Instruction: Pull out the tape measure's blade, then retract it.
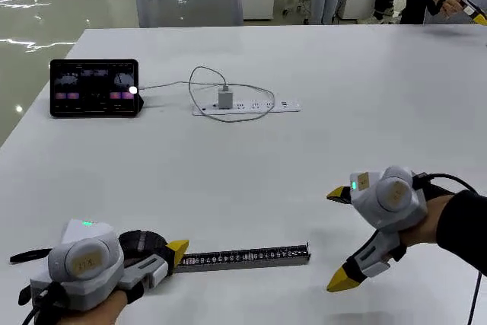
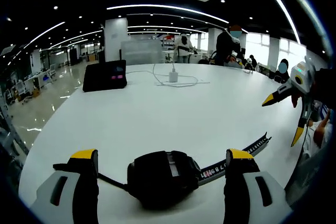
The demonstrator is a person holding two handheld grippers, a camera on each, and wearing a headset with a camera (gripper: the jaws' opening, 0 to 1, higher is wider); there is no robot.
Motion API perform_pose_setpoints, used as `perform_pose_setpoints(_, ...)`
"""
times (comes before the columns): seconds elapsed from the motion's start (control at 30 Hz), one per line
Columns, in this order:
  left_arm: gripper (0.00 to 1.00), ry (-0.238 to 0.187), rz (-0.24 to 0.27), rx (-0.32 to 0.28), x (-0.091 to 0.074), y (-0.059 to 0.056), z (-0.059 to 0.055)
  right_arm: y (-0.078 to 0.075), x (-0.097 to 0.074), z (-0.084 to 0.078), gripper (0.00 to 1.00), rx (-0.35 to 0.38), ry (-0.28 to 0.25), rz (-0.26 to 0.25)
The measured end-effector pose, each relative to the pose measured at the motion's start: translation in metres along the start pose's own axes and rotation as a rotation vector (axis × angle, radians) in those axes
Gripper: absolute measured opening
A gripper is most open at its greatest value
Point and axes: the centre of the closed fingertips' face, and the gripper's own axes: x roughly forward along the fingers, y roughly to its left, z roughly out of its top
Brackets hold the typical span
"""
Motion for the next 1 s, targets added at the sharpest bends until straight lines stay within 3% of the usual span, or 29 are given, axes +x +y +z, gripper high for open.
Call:
perform_pose_setpoints(0.13, 0.99, -0.010, -0.001, 0.003, 0.003, -0.002, -0.001, -0.001, 0.005, 0.003, 0.99, -0.037, 0.012, 0.011)
perform_pose_setpoints(0.4, 0.99, -0.014, -0.021, 0.013, 0.013, -0.001, -0.014, 0.000, 0.018, 0.001, 0.99, -0.076, 0.050, 0.030)
perform_pose_setpoints(0.47, 0.99, -0.038, -0.030, 0.057, 0.014, -0.001, -0.010, 0.001, 0.023, -0.001, 0.99, -0.086, 0.058, 0.039)
perform_pose_setpoints(0.57, 0.99, -0.061, -0.013, 0.097, 0.021, 0.008, -0.012, 0.002, 0.029, -0.002, 0.99, -0.075, 0.074, 0.062)
perform_pose_setpoints(0.6, 0.99, 0.002, -0.046, 0.065, 0.022, 0.006, -0.025, 0.002, 0.031, -0.003, 0.99, -0.089, 0.080, 0.071)
perform_pose_setpoints(0.63, 0.99, -0.008, -0.052, 0.028, 0.023, 0.005, -0.023, 0.002, 0.032, -0.003, 0.98, -0.095, 0.083, 0.074)
perform_pose_setpoints(0.7, 0.99, -0.013, -0.048, 0.094, 0.024, 0.003, -0.021, -0.002, 0.034, -0.004, 0.91, -0.096, 0.090, 0.076)
perform_pose_setpoints(0.83, 0.99, -0.025, -0.077, 0.097, 0.025, -0.008, -0.019, -0.004, 0.038, -0.005, 0.90, -0.092, 0.092, 0.085)
perform_pose_setpoints(1.0, 0.99, -0.022, -0.078, 0.093, 0.025, -0.006, -0.020, -0.002, 0.041, -0.006, 0.77, -0.118, 0.092, 0.108)
